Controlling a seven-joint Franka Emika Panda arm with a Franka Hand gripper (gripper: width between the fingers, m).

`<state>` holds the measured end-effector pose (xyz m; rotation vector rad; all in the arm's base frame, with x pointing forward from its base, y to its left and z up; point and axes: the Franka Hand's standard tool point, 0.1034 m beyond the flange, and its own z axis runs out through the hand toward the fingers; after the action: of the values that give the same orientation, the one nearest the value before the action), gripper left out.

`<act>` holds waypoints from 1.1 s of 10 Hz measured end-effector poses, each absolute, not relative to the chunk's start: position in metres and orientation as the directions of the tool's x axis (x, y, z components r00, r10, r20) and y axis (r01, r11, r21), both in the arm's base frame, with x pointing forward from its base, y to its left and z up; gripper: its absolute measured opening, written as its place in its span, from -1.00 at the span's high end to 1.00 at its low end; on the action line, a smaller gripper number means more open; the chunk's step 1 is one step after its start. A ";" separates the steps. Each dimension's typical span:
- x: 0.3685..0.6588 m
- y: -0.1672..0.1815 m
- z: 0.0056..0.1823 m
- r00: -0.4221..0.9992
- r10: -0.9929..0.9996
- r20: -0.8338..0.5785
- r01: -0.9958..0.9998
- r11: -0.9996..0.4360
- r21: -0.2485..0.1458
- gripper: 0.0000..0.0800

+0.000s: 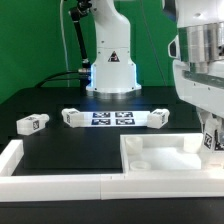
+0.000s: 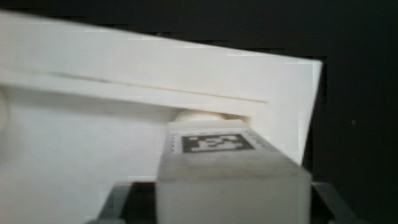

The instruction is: Assemble square table

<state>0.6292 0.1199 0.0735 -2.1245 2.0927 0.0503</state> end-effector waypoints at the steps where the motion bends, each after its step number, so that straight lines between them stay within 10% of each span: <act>1: 0.629 0.121 0.074 -0.016 -0.990 -0.138 -0.996 0.028 -0.084 0.27; 3: 0.628 0.121 0.073 0.069 -0.989 -0.128 -0.994 -0.057 -0.096 0.27; 5: 0.627 0.117 0.071 0.402 -0.913 -0.063 -0.910 -0.391 -0.137 -0.55; 11: 0.629 0.118 0.075 0.900 -0.431 0.068 -0.423 -0.900 -0.104 -0.62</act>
Offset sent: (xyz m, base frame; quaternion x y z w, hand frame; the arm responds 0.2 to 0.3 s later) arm -0.0191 -0.0065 0.0016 0.0144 0.0250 -0.1775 0.9837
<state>0.6293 0.1180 0.0755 -2.9773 0.6709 -0.1366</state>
